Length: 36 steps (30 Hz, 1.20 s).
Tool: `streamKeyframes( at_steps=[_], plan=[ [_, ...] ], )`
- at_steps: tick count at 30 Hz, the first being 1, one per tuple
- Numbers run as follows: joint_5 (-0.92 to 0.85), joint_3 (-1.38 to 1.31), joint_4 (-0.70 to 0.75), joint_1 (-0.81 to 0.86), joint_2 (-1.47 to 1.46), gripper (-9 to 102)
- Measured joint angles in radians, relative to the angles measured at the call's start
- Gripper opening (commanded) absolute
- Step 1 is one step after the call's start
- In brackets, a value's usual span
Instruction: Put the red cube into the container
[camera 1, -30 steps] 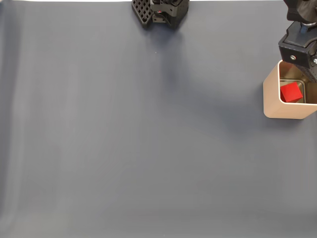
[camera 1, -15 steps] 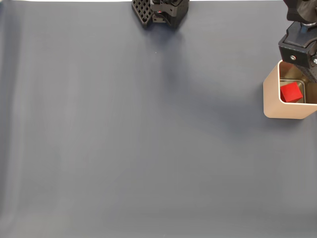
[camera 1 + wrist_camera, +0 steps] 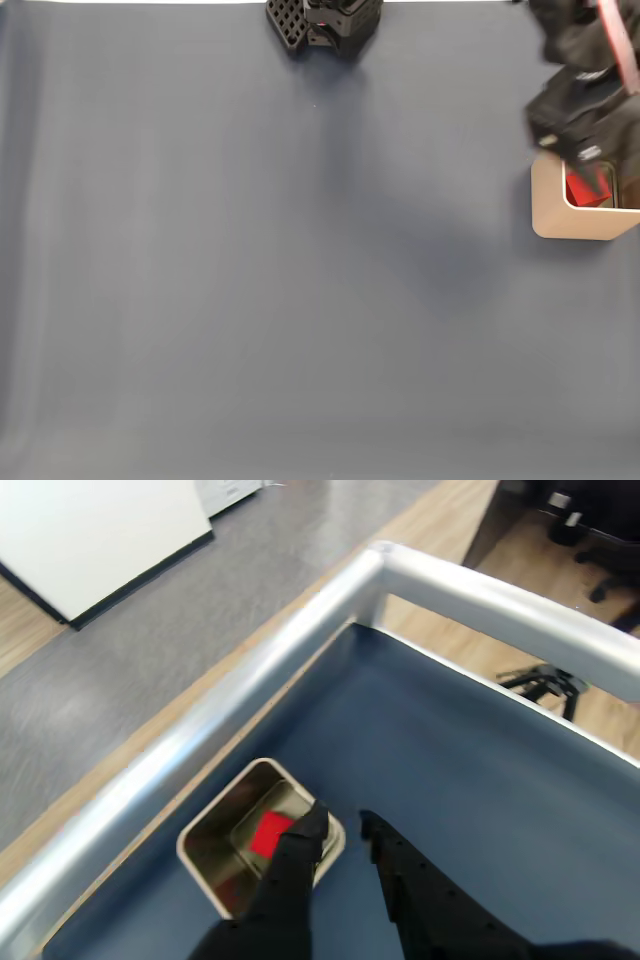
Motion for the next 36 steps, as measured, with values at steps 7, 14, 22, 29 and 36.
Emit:
streamKeyframes(
  at_steps=[7, 14, 22, 29, 36],
  plan=[
    [-0.038, 0.230, -0.060, 0.327, 0.209, 0],
    [-0.129, 0.626, -0.219, 0.660, 0.502, 0],
    [-0.172, 1.120, -0.333, 0.779, 0.861, 0],
    [-0.190, 1.430, -0.327, 0.778, 1.169, 0],
    [-0.192, 1.568, -0.155, 0.747, 1.427, 0]
  ],
)
